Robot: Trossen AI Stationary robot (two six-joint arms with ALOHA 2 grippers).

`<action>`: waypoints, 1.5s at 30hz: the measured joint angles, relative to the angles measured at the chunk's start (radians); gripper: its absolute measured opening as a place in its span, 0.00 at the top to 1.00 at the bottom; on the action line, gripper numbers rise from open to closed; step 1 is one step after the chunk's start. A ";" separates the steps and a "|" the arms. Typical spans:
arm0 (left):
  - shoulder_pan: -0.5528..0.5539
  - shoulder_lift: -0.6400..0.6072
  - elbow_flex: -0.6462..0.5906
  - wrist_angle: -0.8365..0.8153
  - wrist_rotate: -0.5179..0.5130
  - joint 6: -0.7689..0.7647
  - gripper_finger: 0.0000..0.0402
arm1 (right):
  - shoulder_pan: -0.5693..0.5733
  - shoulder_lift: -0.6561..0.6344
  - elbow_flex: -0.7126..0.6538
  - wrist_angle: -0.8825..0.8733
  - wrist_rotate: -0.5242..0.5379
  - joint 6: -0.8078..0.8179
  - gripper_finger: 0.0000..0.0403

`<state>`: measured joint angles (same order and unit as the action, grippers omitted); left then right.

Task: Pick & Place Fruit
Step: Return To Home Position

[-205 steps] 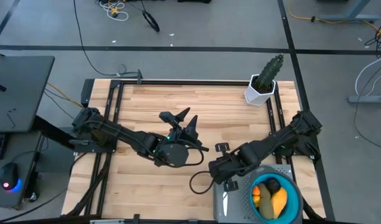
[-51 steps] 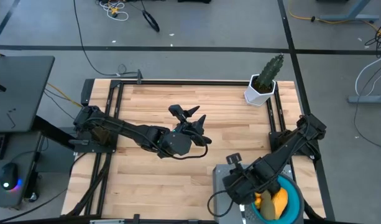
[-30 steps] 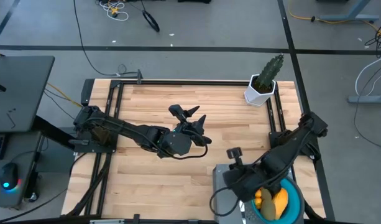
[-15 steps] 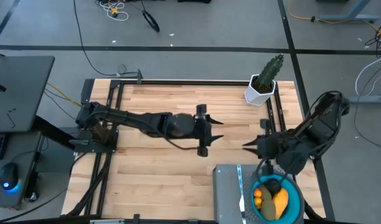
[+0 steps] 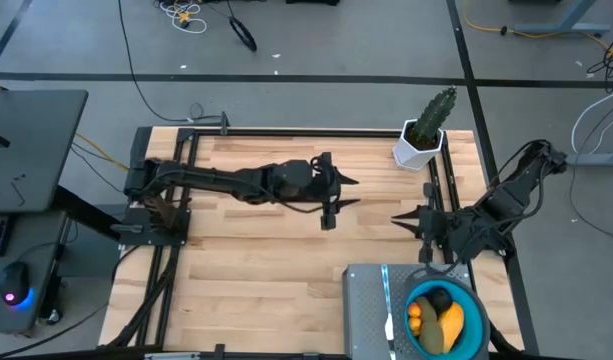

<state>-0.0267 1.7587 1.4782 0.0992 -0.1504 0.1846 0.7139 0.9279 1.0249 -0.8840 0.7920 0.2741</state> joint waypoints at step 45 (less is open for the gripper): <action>0.000 -0.820 -1.161 0.866 -0.079 -0.215 0.48 | -0.227 -0.651 -0.833 0.806 -0.309 -0.362 0.88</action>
<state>-0.0265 0.9384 0.3167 0.9649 -0.2292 -0.0303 0.4872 0.2768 0.1924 -0.0778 0.4831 -0.0879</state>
